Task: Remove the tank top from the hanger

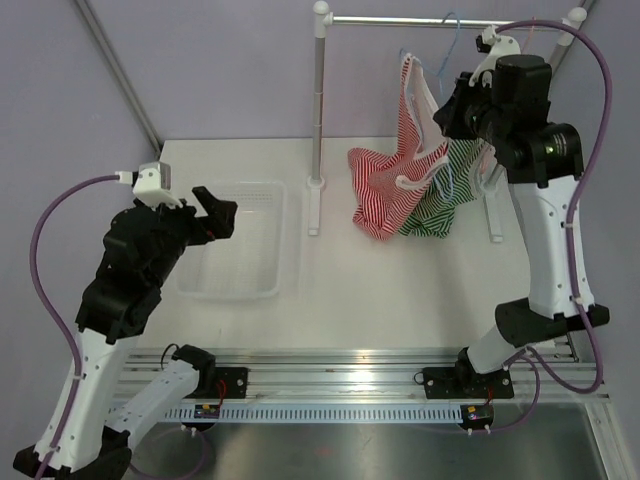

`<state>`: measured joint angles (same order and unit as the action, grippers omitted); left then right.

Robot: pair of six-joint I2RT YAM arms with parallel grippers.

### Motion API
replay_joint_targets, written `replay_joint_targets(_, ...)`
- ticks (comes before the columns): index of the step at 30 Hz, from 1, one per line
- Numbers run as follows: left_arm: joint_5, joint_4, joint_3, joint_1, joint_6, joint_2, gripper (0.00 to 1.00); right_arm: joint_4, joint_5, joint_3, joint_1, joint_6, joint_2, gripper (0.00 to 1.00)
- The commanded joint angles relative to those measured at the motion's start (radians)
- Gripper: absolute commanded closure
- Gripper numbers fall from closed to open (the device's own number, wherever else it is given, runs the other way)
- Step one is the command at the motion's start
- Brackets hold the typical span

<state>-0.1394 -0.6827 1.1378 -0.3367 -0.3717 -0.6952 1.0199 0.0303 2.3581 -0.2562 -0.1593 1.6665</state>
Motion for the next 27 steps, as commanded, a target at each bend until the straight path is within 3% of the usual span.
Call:
replay_joint_targets(1, 0.073, 0.106, 0.124, -0.066, -0.059, -0.091, 0.01, -0.021, -0.182, -0.132, -0.008, -0.068, -0.157, 1.0)
replay_joint_targets(6, 0.006, 0.178, 0.258, -0.217, -0.027, -0.264, 0.01, -0.038, -0.354, -0.37, -0.012, -0.075, -0.379, 1.0)
replay_joint_targets(13, -0.149, 0.308, 0.44, -0.556, 0.197, -0.525, 0.01, 0.017, -0.487, -0.552, -0.012, -0.069, -0.579, 1.0)
replay_joint_targets(20, -0.131, 0.33, 0.573, -0.625, 0.274, -0.702, 0.03, 0.052, -0.605, -0.643, -0.012, -0.049, -0.735, 1.0)
replay_joint_targets(23, -0.115, 0.347, 0.579, -0.628, 0.271, -0.731, 0.09, 0.049, -0.665, -0.652, -0.012, -0.048, -0.772, 1.0)
replay_joint_targets(27, -0.149, 0.333, 0.594, -0.628, 0.281, -0.767, 0.34, 0.059, -0.661, -0.637, -0.012, -0.042, -0.803, 1.0)
